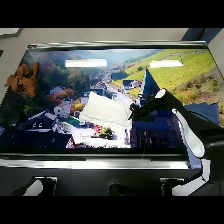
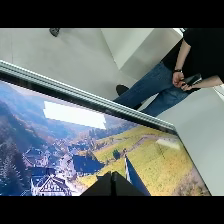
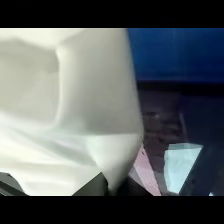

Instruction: Fold the shirts.

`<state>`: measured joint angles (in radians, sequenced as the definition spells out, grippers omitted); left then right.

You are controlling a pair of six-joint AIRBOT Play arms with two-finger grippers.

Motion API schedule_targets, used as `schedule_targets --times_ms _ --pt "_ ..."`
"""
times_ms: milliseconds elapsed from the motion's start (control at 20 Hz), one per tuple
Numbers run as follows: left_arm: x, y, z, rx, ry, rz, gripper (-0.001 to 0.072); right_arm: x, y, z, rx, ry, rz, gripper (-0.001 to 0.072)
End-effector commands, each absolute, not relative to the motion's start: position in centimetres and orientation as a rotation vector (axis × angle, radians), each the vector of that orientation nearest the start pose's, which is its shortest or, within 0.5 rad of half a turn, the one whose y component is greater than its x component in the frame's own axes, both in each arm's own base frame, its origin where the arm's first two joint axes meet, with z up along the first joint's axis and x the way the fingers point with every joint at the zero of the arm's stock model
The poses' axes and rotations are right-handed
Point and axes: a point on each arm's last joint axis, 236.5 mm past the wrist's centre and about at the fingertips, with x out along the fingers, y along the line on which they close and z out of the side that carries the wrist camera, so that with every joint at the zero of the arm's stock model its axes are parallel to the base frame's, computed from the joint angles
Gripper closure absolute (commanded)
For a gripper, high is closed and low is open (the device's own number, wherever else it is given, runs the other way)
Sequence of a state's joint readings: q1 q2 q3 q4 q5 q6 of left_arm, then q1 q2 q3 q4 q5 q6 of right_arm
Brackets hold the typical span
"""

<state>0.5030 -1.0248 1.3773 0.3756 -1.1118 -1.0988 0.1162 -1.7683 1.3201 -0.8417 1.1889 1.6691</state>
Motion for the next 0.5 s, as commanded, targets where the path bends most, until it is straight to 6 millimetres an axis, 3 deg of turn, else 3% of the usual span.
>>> schedule_targets --times_ms 0,100,150,300,450 --pt "40.6 -0.2 33.1 -0.56 0.3 -0.438 0.0681 41.8 19.9 -4.8 0.679 1.495 0.43 0.0667" --pt "40.6 -0.2 33.1 -0.56 0.3 -0.438 0.0682 43.8 17.4 -0.4 0.627 1.361 0.411 0.0666" --pt "40.6 -0.2 33.1 -0.56 0.3 -0.438 0.0682 44.8 15.2 1.9 0.625 1.299 0.366 0.0666" --pt "40.6 -0.2 33.1 -0.56 0.3 -0.438 0.0681 46.9 5.7 8.9 0.727 1.09 0.172 0.0668" --pt "40.5 -0.2 33.0 -0.56 0.3 -0.439 0.0682 45.3 -3.6 14.0 0.816 0.957 0.019 0.0668"
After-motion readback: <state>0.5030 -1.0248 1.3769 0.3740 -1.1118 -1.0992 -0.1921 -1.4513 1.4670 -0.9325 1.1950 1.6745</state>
